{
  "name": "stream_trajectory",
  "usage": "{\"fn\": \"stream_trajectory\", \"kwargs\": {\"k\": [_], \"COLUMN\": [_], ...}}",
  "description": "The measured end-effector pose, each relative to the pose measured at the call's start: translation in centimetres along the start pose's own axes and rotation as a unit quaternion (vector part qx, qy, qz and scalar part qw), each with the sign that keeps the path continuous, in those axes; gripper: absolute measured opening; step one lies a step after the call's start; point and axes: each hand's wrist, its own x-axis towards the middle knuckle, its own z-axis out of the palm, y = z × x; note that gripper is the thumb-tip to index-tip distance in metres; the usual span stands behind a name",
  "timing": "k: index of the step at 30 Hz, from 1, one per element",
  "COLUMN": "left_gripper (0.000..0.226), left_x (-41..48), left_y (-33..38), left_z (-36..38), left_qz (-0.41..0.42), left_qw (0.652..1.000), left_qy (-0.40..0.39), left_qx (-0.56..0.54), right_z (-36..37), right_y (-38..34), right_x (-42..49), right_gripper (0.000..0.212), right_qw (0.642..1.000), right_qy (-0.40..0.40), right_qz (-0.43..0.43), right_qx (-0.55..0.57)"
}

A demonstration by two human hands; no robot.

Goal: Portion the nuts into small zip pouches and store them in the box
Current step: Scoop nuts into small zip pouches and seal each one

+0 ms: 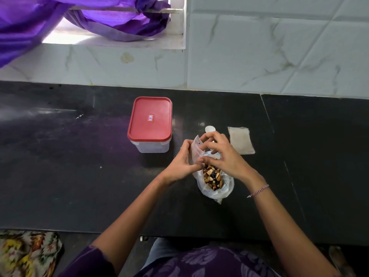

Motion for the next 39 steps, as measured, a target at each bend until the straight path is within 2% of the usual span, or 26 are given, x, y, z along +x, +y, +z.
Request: {"fn": "stream_trajectory", "kwargs": {"k": [2,5,8,13,22,29,31,33,35,39], "left_gripper": [0.061,0.070,0.082,0.084,0.073,0.078,0.076,0.074,0.074,0.077], "left_x": [0.0,-0.1,-0.1,-0.1,0.0,0.2,0.1,0.1,0.0,0.2], "left_y": [0.2,0.3,0.3,-0.1,-0.3,-0.7,-0.6,-0.8,-1.1,-1.6], "left_z": [0.0,0.1,-0.1,0.0,-0.6,-0.4,-0.2,-0.1,-0.1,0.3], "left_qz": [-0.001,0.018,0.058,0.090,0.117,0.111,0.106,0.105,0.103,0.107], "left_qw": [1.000,1.000,0.998,0.994,0.983,0.981,0.981,0.979,0.979,0.979], "left_qy": [-0.005,-0.005,0.020,0.043,0.085,0.101,0.108,0.116,0.117,0.101], "left_qx": [-0.009,0.002,0.029,0.039,0.109,0.120,0.119,0.127,0.133,0.143], "right_z": [0.2,0.3,0.1,-0.1,-0.3,-0.2,0.0,0.2,0.4,1.2], "right_y": [0.1,0.4,0.7,0.7,0.2,-0.1,-0.3,-0.6,-0.9,-1.9], "right_x": [0.1,0.0,-0.1,-0.1,0.2,0.4,0.4,0.5,0.9,1.5], "right_gripper": [0.020,0.020,0.022,0.023,0.025,0.037,0.039,0.028,0.016,0.030], "right_qw": [1.000,1.000,0.999,0.999,0.987,0.985,0.996,0.998,0.995,0.989], "right_qy": [0.012,0.028,0.041,0.045,-0.006,-0.039,-0.013,0.051,0.090,0.100], "right_qz": [0.003,0.004,0.006,-0.005,-0.042,-0.037,-0.005,0.026,0.051,0.100], "right_qx": [0.016,0.014,0.004,-0.010,-0.153,-0.161,-0.089,-0.014,-0.008,-0.049]}}
